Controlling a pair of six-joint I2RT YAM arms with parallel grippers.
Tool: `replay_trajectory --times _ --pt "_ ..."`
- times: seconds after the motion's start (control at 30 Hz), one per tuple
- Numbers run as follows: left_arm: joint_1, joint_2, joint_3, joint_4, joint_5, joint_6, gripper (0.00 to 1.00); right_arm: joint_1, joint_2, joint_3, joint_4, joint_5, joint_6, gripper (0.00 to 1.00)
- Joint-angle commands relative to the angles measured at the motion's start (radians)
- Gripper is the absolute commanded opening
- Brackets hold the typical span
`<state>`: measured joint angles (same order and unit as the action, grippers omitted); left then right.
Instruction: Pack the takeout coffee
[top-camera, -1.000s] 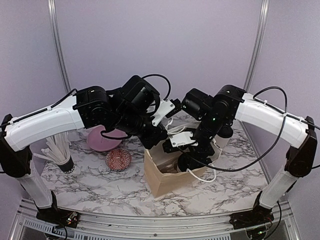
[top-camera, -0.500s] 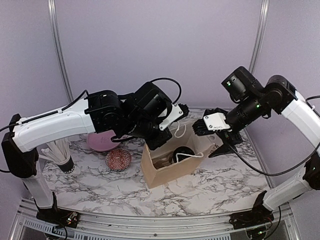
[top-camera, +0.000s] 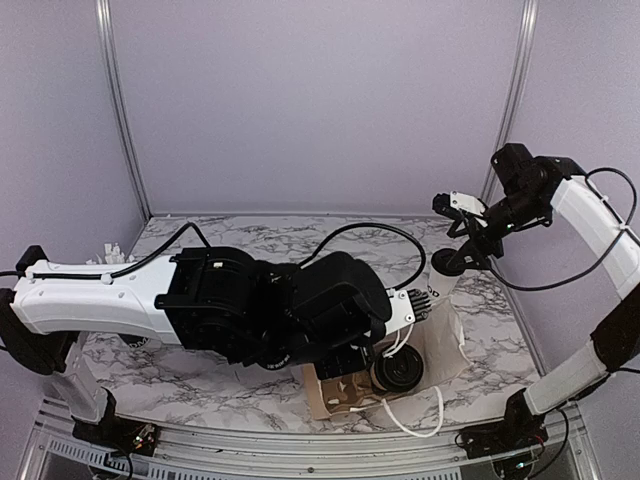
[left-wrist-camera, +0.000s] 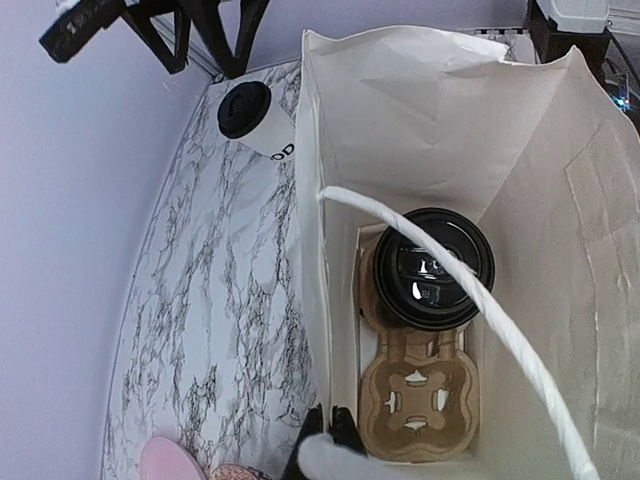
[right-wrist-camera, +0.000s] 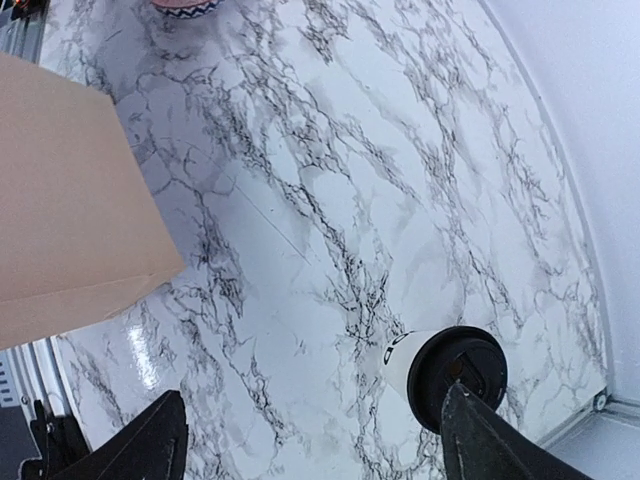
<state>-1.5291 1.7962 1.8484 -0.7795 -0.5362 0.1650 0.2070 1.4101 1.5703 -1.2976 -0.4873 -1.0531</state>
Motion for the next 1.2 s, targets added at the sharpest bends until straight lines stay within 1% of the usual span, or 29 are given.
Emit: replay_trajectory --times 0.0,0.1,0.17,0.23,0.37,0.5,0.63,0.73,0.83,0.97,1.0,1.1,1.17 --pt "-0.052 0.031 0.011 -0.004 -0.066 0.004 0.0 -0.067 0.11 -0.035 0.164 -0.007 0.168 0.83" --pt "-0.081 0.044 0.033 -0.005 -0.07 0.005 0.0 -0.07 0.126 -0.085 0.293 0.068 0.268 0.83" --pt "-0.092 0.052 0.05 -0.006 -0.073 -0.009 0.0 -0.071 0.115 -0.119 0.358 0.103 0.304 0.84" --pt "-0.095 0.054 0.06 -0.004 -0.044 -0.028 0.0 -0.07 0.1 -0.149 0.401 0.13 0.32 0.85" --pt "-0.104 0.059 0.079 -0.005 0.045 -0.07 0.0 -0.07 0.082 -0.2 0.438 0.161 0.322 0.87" --pt "-0.106 0.047 0.077 -0.003 0.161 -0.121 0.0 -0.07 0.086 -0.234 0.475 0.234 0.356 0.9" --pt "-0.106 0.047 0.045 -0.005 0.288 -0.157 0.0 -0.071 0.118 -0.238 0.505 0.274 0.391 0.9" --pt "-0.107 0.051 0.024 -0.005 0.334 -0.2 0.0 -0.072 0.147 -0.224 0.508 0.277 0.406 0.9" --pt "-0.106 0.047 0.017 -0.005 0.323 -0.201 0.0 -0.072 0.166 -0.211 0.511 0.275 0.416 0.9" --pt "-0.105 0.046 0.018 -0.005 0.276 -0.182 0.0 -0.074 0.182 -0.201 0.517 0.286 0.423 0.91" --pt "-0.105 0.045 0.018 -0.005 0.251 -0.175 0.0 -0.076 0.187 -0.198 0.518 0.288 0.427 0.91" --pt "-0.097 0.039 0.026 -0.007 0.117 -0.17 0.0 -0.089 0.207 -0.177 0.517 0.277 0.445 0.91" --pt "-0.075 0.031 0.028 -0.007 0.054 -0.124 0.0 -0.094 0.224 -0.156 0.507 0.263 0.454 0.92"
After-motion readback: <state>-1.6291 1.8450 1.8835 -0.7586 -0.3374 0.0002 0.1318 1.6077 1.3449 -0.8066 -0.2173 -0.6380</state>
